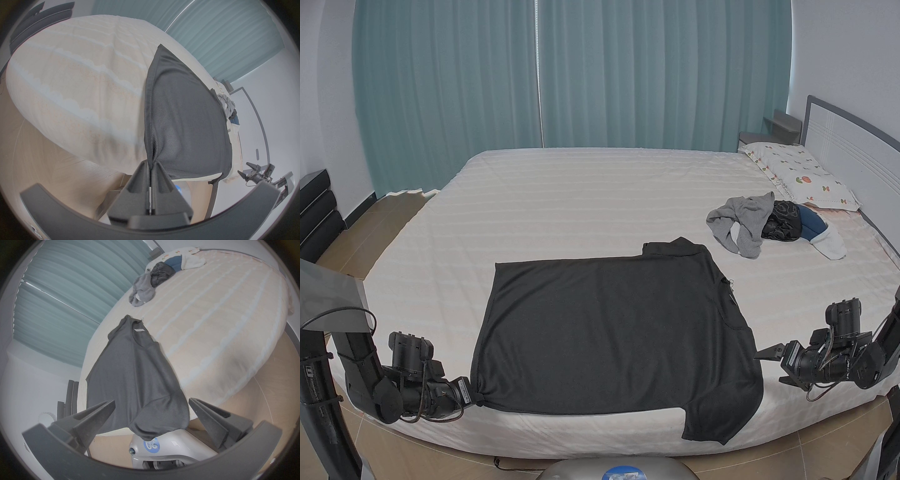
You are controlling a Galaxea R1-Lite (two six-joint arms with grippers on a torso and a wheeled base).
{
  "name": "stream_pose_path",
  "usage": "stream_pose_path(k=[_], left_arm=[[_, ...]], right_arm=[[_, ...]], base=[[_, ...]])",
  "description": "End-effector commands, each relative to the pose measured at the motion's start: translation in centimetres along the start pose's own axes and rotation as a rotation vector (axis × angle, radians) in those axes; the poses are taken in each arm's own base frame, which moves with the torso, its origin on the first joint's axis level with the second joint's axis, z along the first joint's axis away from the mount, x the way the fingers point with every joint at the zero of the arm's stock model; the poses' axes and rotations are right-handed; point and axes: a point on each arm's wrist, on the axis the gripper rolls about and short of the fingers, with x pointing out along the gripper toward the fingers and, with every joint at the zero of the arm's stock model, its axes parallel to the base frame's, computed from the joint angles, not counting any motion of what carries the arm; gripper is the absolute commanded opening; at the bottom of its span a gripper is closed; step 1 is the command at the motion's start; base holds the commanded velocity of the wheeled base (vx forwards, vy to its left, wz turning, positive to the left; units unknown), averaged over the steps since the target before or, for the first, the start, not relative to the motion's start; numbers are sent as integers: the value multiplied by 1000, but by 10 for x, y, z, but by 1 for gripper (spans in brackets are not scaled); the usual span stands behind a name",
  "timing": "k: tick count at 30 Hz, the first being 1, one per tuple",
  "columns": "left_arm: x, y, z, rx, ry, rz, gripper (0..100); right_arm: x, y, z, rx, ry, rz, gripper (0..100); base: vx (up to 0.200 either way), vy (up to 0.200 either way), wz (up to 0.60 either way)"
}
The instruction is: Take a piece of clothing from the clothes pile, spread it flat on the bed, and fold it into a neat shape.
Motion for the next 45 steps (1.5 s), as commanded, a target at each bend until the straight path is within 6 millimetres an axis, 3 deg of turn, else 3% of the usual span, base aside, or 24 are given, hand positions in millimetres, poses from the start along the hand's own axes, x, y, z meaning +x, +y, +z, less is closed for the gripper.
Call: stream_pose_path(k=[1, 8, 18, 19, 31, 37, 45], left_arm=[[-1, -1, 0, -5, -2, -4, 0], [-1, 0, 1, -6, -5, -6, 0], [-1, -1, 2, -7, -6, -7, 0], [-1, -1, 2, -7, -8, -7, 0], [-1, 0, 1, -8, -5, -6, 0], [-1, 0, 1, -8, -4, -5, 0], [-1, 0, 0, -9, -3, -4, 0]], right_arm=[[23, -8, -3, 8, 57, -39, 100], [40, -6, 9, 26, 42, -29, 100], [54, -10, 11, 31, 56, -42, 100], [56, -11, 11, 32, 58, -44, 0], [58, -6, 23, 26, -24, -4, 0], [57, 5, 46, 27, -123, 13, 0], [79, 10, 55, 11, -137, 34, 0]], base=[[0, 0, 0], [0, 0, 0], [0, 0, 0], [0, 0, 0], [0, 0, 0], [0, 0, 0], [0, 0, 0]])
